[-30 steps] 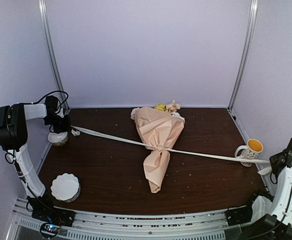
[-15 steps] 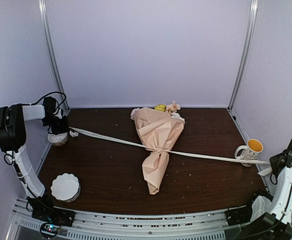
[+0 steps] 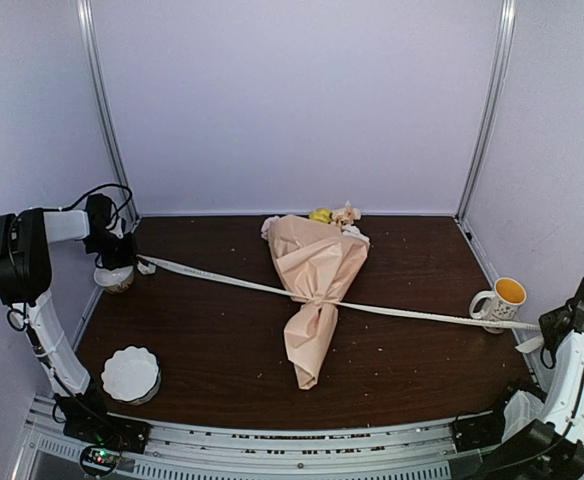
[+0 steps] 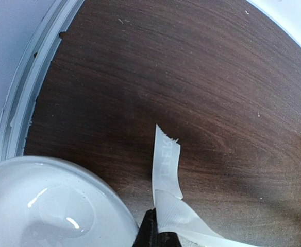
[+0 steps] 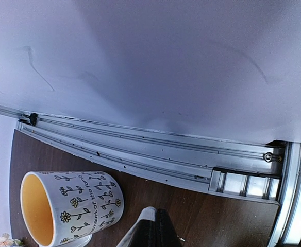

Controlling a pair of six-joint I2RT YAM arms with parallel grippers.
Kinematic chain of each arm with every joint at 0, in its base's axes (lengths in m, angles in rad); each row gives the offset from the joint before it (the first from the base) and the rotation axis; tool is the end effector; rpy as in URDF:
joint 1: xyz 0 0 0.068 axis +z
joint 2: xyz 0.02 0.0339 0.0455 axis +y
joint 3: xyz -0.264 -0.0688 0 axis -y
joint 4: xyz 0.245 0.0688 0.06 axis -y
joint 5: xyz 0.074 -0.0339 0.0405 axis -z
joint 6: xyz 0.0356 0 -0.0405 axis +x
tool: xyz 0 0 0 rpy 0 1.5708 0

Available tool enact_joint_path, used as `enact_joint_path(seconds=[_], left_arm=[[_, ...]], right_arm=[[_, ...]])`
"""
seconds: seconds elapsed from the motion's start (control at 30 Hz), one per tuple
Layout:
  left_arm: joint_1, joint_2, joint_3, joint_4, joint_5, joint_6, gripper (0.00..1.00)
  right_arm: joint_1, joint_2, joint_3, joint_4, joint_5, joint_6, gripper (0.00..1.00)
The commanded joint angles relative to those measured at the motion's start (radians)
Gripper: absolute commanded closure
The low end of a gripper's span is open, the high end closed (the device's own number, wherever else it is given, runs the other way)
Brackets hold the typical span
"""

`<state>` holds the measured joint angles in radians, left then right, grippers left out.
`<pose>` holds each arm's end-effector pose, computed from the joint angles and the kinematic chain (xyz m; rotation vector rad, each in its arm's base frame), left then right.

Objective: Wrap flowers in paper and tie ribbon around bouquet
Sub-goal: Tie the ribbon around the folded bouquet.

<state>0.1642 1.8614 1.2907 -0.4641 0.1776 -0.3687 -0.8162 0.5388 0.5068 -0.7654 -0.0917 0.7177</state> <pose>0.3857 0.0575 0.1908 -0.6257 2.5349 -0.3044 0.0823 -0.0828 0.2228 1.6089 1.7330 0.0610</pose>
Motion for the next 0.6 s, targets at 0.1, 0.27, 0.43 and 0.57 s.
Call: enact_joint_path(seconds=[0.1,0.27,0.43,0.57], left_arm=[[0.101,-0.04,0.004,0.128,-0.249,0.011,1.0],[0.101,-0.031,-0.002,0.135,-0.234,0.008,1.0],[0.101,-0.029,0.003,0.13,-0.247,0.011,1.0],[0.105,-0.028,0.003,0.13,-0.245,0.01,1.0]], right_arm=[[-0.042,0.007,0.05,0.138,0.211,-0.004,1.0],[-0.041,0.007,0.063,0.129,0.219,-0.011,1.0],[-0.041,0.014,0.059,0.13,0.23,-0.011,1.0],[-0.041,0.022,0.074,0.123,0.234,-0.012,1.0]])
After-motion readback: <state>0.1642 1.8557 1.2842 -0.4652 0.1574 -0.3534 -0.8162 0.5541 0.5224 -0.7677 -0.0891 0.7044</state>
